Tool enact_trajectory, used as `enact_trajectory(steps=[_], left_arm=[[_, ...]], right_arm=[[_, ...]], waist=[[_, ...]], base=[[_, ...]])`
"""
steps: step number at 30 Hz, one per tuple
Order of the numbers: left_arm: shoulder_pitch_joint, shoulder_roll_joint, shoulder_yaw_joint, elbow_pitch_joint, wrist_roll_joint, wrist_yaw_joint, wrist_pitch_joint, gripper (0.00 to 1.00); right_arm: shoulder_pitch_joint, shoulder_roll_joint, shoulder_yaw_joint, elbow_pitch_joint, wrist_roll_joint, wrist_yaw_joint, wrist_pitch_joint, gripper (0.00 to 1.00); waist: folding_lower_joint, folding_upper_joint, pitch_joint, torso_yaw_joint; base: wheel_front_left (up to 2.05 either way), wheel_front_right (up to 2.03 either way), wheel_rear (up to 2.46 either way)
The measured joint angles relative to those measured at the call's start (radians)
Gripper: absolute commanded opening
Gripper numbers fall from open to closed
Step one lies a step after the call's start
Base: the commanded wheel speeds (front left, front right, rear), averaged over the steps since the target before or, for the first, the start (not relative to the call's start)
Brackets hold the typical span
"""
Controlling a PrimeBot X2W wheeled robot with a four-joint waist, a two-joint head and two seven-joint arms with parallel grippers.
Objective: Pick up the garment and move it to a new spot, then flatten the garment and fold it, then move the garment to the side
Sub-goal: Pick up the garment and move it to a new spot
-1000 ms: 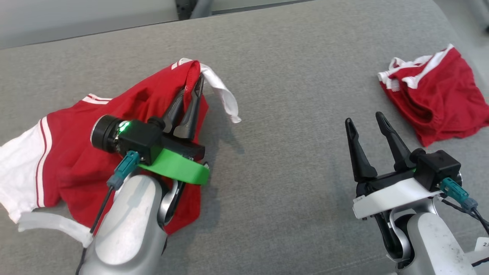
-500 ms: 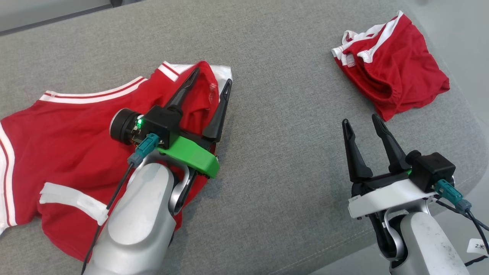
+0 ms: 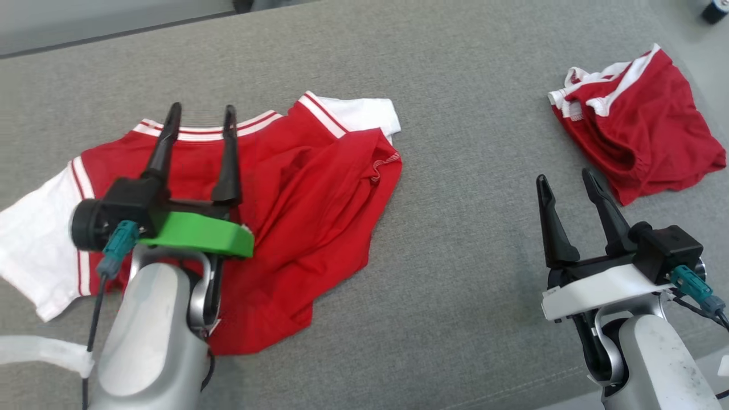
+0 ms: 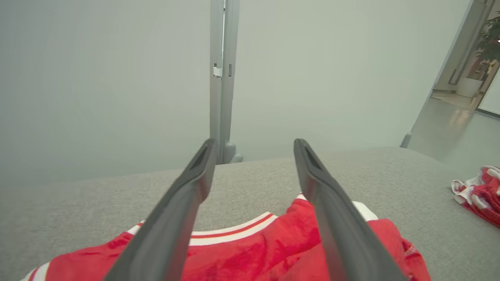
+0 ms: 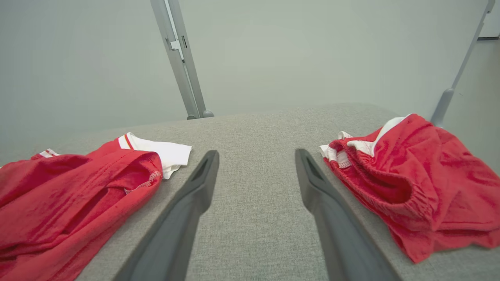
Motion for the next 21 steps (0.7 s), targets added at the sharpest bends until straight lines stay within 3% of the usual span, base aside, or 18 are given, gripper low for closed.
enact_trajectory(steps=[11, 21], left_arm=[[0.206, 0.044, 0.17, -0.104, 0.005, 0.019, 0.0, 1.0], [0.361, 0.031, 0.182, -0.153, 0.016, 0.019, 0.0, 1.0]], right_arm=[[0.046, -0.022, -0.03, -0.034, -0.016, 0.0, 0.052, 1.0], [0.104, -0.04, -0.031, -0.04, -0.015, 0.0, 0.078, 1.0]], waist=[[0.0, 0.0, -0.106, 0.121], [0.0, 0.0, -0.206, 0.158]], base=[[0.0, 0.0, 0.0], [0.0, 0.0, 0.0]])
